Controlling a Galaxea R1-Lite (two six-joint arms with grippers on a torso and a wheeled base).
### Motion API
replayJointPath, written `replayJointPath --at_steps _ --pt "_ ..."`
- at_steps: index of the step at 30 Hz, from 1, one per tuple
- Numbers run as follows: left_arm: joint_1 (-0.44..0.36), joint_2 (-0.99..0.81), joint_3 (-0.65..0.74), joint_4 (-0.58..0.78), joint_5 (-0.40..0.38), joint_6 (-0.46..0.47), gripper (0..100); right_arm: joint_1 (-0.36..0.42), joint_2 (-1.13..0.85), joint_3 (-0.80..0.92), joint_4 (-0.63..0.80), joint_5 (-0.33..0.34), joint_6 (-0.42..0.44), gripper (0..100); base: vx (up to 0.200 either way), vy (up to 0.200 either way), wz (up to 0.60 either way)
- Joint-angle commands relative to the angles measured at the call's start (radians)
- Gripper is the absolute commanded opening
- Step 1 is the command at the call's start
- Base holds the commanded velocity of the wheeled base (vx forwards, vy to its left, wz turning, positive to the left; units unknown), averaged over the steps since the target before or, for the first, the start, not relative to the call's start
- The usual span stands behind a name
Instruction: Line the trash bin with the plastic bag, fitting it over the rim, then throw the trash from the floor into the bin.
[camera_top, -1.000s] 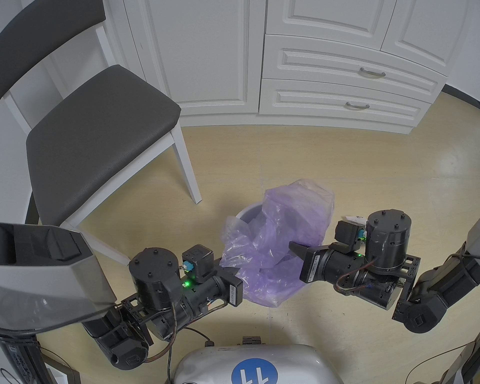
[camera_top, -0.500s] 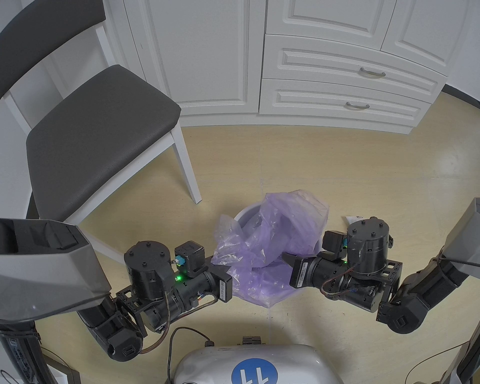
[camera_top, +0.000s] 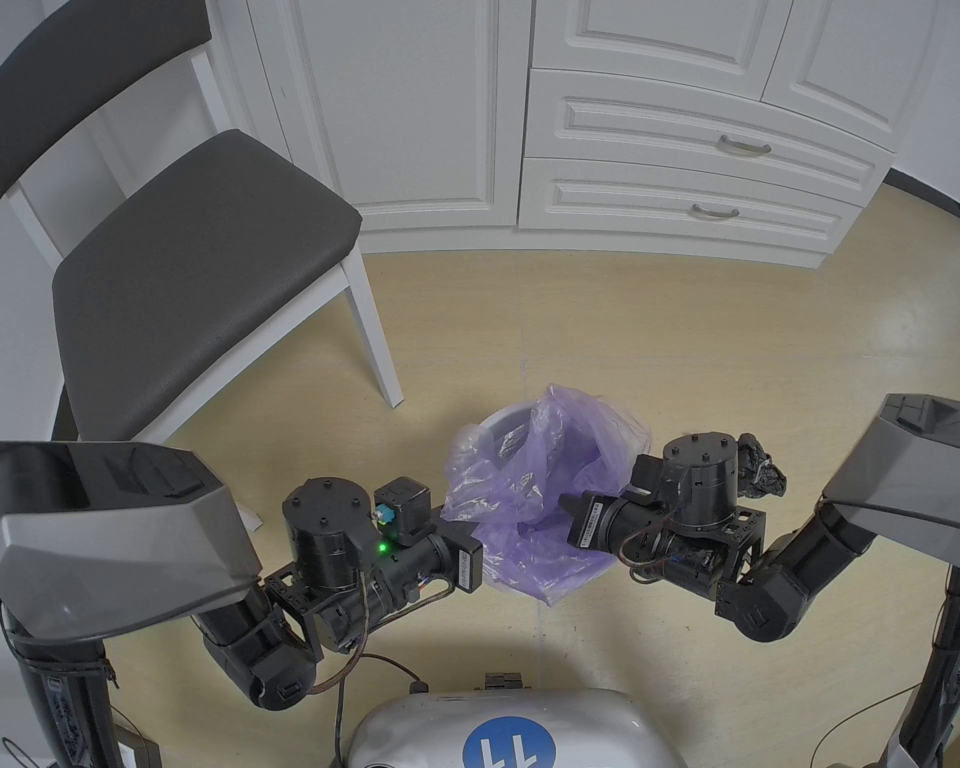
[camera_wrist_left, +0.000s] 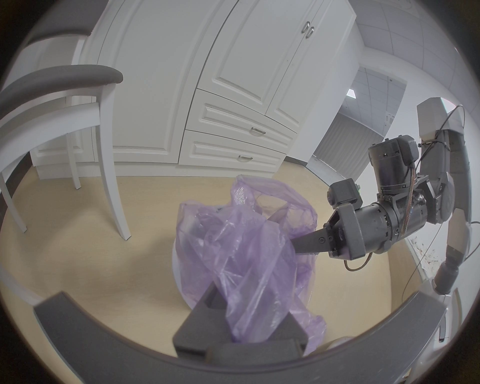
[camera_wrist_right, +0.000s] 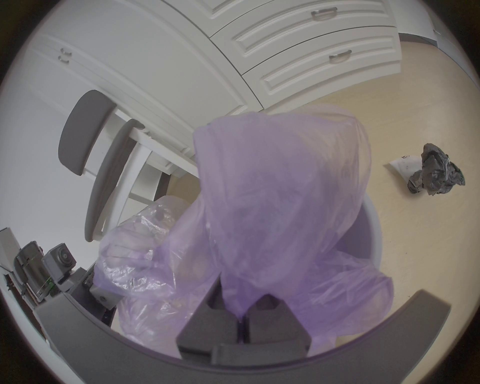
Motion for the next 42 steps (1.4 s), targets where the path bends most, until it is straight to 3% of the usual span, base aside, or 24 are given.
replayJointPath --at_steps 1,10,16,25,28,38,42 --pt "0.001 0.078 -0.071 0.026 0.000 0.000 0 -0.039 0.041 -0.025 -0.005 0.002 0.005 0 0.000 0.000 0.00" --pt "0.015 0.153 -0.249 0.092 0.003 -0.080 0 -0.071 -0.138 0.030 0.035 0.000 -0.059 0 0.000 0.000 0.00" --pt "0.055 0.227 -0.399 0.095 0.017 -0.160 0 -0.149 -0.246 0.033 0.143 -0.006 -0.167 0 0.000 0.000 0.00" --pt "0.069 0.228 -0.476 0.083 0.020 -0.246 0 -0.212 -0.299 0.103 0.216 -0.012 -0.365 0 0.000 0.000 0.00" --pt "0.064 0.233 -0.504 0.083 0.063 -0.273 0 -0.235 -0.315 0.133 0.232 -0.014 -0.434 0 0.000 0.000 0.00" --pt "0.060 0.274 -0.511 0.020 0.066 -0.293 0 -0.313 -0.339 0.217 0.255 -0.012 -0.635 0 0.000 0.000 0.00" --pt "0.066 0.302 -0.517 -0.004 0.061 -0.295 0 -0.316 -0.311 0.235 0.252 -0.009 -0.670 0 0.000 0.000 0.00"
